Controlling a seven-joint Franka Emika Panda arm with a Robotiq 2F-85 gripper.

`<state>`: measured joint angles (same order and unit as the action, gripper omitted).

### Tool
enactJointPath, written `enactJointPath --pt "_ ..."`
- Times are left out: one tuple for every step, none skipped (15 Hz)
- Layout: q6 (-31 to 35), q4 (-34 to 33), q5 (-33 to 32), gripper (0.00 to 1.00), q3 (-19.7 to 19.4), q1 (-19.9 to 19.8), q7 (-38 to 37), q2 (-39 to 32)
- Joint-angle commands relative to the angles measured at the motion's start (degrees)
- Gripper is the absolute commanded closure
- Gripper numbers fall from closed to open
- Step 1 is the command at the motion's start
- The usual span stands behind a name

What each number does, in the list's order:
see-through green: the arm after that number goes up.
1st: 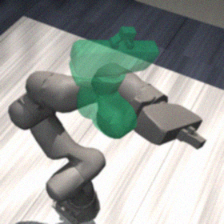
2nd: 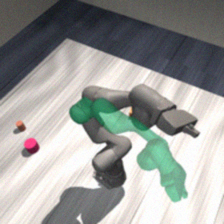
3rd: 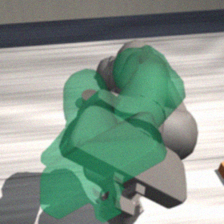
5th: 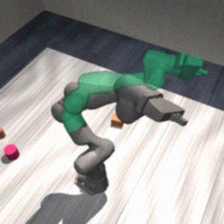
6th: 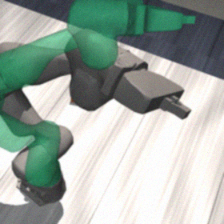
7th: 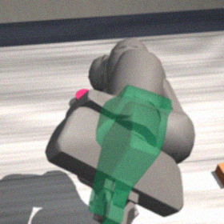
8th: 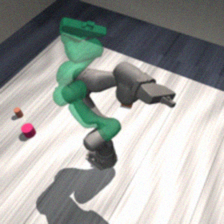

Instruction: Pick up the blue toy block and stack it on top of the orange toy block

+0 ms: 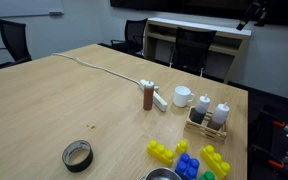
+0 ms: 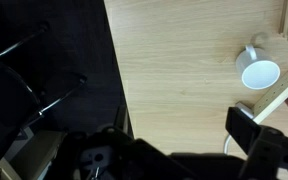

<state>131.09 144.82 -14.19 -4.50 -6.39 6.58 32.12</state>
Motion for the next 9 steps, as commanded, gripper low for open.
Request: enactJointPath --pt "-0.1 -0.1 0.0 0.00 0.0 0.0 0.0 0.0" --pt "-0.1 -0.1 0.0 0.00 0.0 0.0 0.0 0.0" --pt "-0.2 -0.2 0.3 0.00 -0.1 0.2 0.2 -0.2" --pt "-0.3 -0.6 0.5 0.00 0.0 0.4 0.3 -0.5" --pt "-0.5 -1.0 0.5 0.00 0.2 0.5 0.3 -0.8" --pt "-0.5 -1.4 0.4 0.00 0.5 0.8 0.2 -1.2" --pt "-0.3 -1.9 0.4 0.00 0.8 1.1 0.1 -1.7" --pt "0.0 -2.3 0.4 0.00 1.3 1.7 0.1 -2.3" --pt "0.4 -2.8 0.4 0.00 2.0 2.6 0.2 -3.0"
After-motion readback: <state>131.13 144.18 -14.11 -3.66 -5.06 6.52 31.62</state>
